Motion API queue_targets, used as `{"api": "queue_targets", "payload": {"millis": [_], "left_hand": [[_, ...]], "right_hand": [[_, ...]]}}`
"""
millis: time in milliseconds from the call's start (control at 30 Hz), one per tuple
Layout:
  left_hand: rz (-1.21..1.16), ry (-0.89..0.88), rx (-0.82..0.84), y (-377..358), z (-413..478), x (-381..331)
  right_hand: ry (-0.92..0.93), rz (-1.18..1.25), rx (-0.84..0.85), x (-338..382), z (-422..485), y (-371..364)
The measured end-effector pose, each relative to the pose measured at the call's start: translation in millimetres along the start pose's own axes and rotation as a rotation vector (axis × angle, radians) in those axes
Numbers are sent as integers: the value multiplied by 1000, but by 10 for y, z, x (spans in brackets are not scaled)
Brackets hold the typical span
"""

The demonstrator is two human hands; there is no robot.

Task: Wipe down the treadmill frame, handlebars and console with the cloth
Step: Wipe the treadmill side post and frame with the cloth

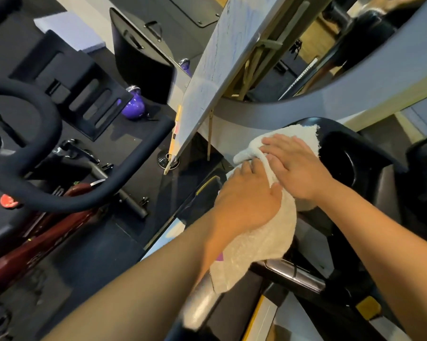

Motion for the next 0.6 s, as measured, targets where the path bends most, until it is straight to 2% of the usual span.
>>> {"api": "queue_targets", "payload": {"millis": [67,133,267,600], "left_hand": [[18,-7,20,-3,-98,38],[170,25,7,-55,-294,48],[437,95,23,-216,-569,-72],[506,60,-74,-266,-503,-121]], "right_hand": [[-5,-19,-44,68,-165,-13],[30,-61,-108,161,-346,-9],[55,-59,-115,184,-436,-7],[57,-70,-100,189,-405,-20]]}}
Point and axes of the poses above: each hand's wrist, its own z-axis towards the middle knuckle, its own y-axis out of the back of the hand, x = y × z, the point moved 5 cm from there along z, towards the middle knuckle, and after that the axes turned 15 degrees about -z, right-handed, at the moved point
